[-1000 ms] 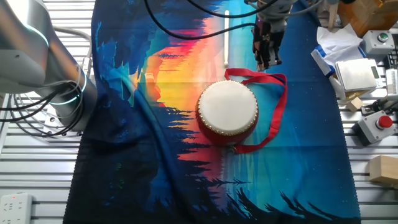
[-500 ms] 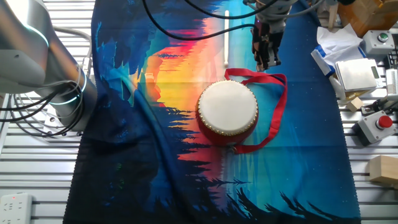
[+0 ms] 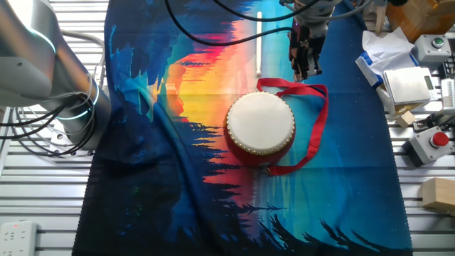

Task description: Play the drum

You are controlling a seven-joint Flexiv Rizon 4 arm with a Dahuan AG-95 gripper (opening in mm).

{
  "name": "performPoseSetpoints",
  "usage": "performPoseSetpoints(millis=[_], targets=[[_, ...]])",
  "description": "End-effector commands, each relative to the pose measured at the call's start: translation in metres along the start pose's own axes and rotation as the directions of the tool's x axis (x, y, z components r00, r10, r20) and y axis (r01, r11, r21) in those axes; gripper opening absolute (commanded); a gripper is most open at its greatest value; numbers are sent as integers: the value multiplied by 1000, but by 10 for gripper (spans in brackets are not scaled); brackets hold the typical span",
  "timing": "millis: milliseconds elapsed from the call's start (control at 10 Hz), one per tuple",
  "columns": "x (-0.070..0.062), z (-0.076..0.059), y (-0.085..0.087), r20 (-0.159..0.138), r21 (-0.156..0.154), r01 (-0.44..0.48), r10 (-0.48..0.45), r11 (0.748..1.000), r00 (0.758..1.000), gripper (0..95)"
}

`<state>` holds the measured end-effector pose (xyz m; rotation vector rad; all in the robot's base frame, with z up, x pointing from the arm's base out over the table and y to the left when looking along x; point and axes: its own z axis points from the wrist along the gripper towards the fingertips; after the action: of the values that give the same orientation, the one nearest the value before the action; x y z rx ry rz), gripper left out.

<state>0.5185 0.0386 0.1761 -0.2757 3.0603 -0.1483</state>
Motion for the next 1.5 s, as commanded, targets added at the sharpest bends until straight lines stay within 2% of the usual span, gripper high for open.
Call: performPoseSetpoints(millis=[100,300,500,600,900,1200,1400,1500], targets=[[0,0,0,-2,10,40,-40,999,999,0],[0,0,0,1,10,51,-51,999,999,0],[0,0,0,-4,10,140,-140,990,990,0],[0,0,0,-4,12,224,-224,975,975,0],[0,0,0,-11,9,297,-297,955,955,0],[0,0,0,-12,5,260,-260,966,965,0],[0,0,0,-11,-1,127,-127,992,992,0],[0,0,0,-32,-16,51,-52,999,998,0]])
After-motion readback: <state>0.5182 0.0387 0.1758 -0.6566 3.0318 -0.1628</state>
